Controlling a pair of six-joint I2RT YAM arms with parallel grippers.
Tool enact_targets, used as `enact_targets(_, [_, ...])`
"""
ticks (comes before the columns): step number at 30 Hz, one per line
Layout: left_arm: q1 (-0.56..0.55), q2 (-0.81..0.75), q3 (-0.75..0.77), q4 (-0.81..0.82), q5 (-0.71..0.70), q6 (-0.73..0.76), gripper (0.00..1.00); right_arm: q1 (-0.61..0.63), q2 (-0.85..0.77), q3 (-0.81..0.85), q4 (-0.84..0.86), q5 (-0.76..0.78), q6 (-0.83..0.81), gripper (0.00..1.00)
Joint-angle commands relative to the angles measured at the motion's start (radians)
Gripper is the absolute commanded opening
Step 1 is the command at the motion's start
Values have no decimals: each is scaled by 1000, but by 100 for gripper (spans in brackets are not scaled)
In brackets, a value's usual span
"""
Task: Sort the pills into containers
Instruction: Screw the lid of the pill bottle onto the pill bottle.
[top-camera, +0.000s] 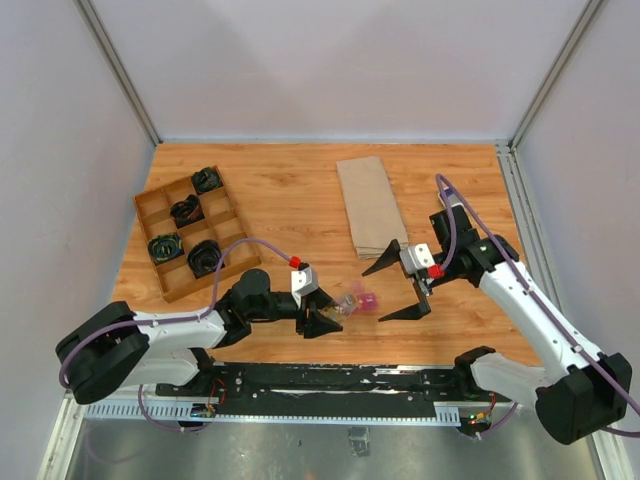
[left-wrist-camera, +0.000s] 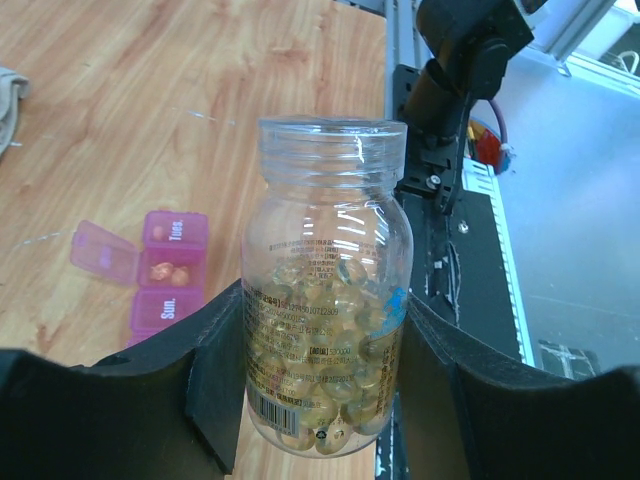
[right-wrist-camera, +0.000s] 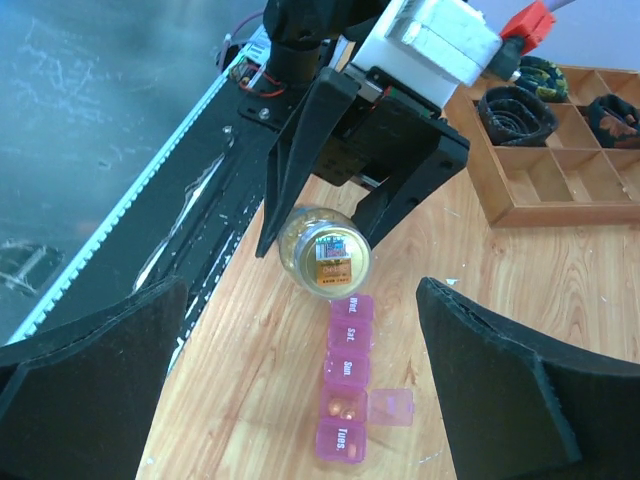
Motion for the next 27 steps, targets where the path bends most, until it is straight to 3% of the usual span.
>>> enact_targets(1, [-18, 20, 27, 51, 49, -1, 0, 22, 65, 23, -279, -11, -441, 98])
enact_targets(12, [-47, 92, 63, 52, 40, 33, 0, 92, 149, 70, -334, 53, -477, 85])
enact_targets(27, [-72, 126, 84, 52, 51, 32, 0, 152, 169, 34, -158, 136, -293, 75])
